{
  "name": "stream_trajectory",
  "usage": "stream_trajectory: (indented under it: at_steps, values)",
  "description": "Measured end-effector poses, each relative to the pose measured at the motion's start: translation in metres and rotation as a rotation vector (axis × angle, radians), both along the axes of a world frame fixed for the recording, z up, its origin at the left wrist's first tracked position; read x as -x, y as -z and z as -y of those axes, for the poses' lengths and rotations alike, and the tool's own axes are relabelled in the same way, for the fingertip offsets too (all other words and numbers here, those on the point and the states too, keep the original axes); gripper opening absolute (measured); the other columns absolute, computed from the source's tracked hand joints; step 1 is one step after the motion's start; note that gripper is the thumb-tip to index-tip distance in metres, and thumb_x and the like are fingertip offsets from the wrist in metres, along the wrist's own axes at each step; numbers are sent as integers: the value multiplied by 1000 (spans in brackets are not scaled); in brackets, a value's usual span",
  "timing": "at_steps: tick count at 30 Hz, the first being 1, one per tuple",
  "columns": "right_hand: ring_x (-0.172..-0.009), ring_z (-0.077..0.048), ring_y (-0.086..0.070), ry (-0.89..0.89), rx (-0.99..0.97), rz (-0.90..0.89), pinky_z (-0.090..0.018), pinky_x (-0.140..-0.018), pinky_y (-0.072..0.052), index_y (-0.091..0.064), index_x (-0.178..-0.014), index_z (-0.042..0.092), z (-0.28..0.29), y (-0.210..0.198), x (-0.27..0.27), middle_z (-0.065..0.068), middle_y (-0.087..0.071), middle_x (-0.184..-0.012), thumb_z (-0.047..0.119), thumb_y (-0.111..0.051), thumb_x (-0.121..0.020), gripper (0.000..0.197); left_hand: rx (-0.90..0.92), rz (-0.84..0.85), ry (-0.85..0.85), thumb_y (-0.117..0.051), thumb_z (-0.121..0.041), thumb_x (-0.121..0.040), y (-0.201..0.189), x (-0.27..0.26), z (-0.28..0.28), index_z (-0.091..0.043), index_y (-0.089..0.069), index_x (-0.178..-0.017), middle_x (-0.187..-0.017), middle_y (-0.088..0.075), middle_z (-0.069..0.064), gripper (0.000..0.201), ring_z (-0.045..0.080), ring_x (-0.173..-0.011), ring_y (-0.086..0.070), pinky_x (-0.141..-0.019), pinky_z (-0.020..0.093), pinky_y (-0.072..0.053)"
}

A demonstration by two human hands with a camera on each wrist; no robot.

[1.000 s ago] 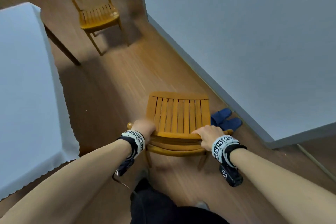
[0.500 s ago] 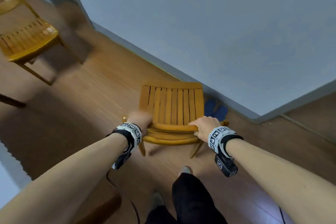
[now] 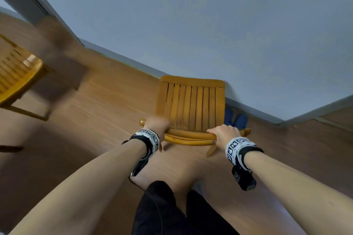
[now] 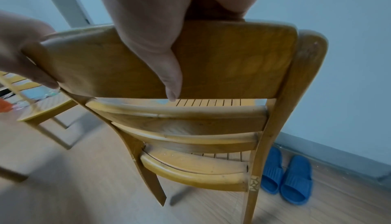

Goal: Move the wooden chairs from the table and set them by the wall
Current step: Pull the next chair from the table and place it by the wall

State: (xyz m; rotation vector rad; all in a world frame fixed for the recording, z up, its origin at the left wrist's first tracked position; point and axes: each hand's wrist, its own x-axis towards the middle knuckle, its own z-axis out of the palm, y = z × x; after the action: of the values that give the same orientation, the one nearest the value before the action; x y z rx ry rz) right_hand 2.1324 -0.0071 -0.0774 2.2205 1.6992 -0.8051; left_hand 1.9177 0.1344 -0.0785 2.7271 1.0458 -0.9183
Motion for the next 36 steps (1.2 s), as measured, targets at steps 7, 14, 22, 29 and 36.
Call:
stream_trajectory:
  at_steps: [7, 14, 22, 29, 36]
  values:
    - [-79, -17, -62, 163, 10, -8, -33, -68, -46, -63, -92, 36, -69, 11, 17, 11, -63, -80, 24, -62, -92, 12, 4, 16, 89, -61, -13, -90, 5, -7, -99, -24, -66, -106, -107, -67, 0, 20, 25, -103, -64, -76, 35, -46]
    - [-85, -19, -68, 274, -22, -29, -29, -65, -45, -62, -103, 40, -127, 24, 73, 9, -67, -88, 39, -66, -91, 13, 66, -38, 214, -63, -13, -87, -1, 17, -190, -21, -66, -100, -102, -68, 1, 16, 27, -99, -66, -78, 38, -51]
    - [-122, -20, -58, 373, 116, -23, -36, -98, -50, -49, -141, 44, -104, 40, 110, 11, -62, -134, 18, -59, -94, 55, 126, -76, 430, -55, -3, -86, 25, 49, -176, -17, -67, -102, -105, -69, 4, 24, 27, -100, -66, -73, 35, -48]
    - [-120, -22, -58, 383, 200, -103, -38, -97, -51, -50, -141, 38, -101, 46, 126, 7, -61, -135, 27, -64, -92, 52, 175, -55, 302, -55, -5, -87, 32, 70, -168, -18, -66, -106, -111, -68, 4, 25, 28, -105, -64, -73, 36, -49]
    - [-126, -23, -57, 229, 468, -220, -35, -100, -48, -53, -144, 20, -170, -1, 126, -1, -59, -139, 38, -84, -78, 75, 466, -30, 77, -83, -51, -72, -32, 85, -191, -25, -56, -140, -133, -63, 2, 78, 29, -120, -59, -98, 44, -50]
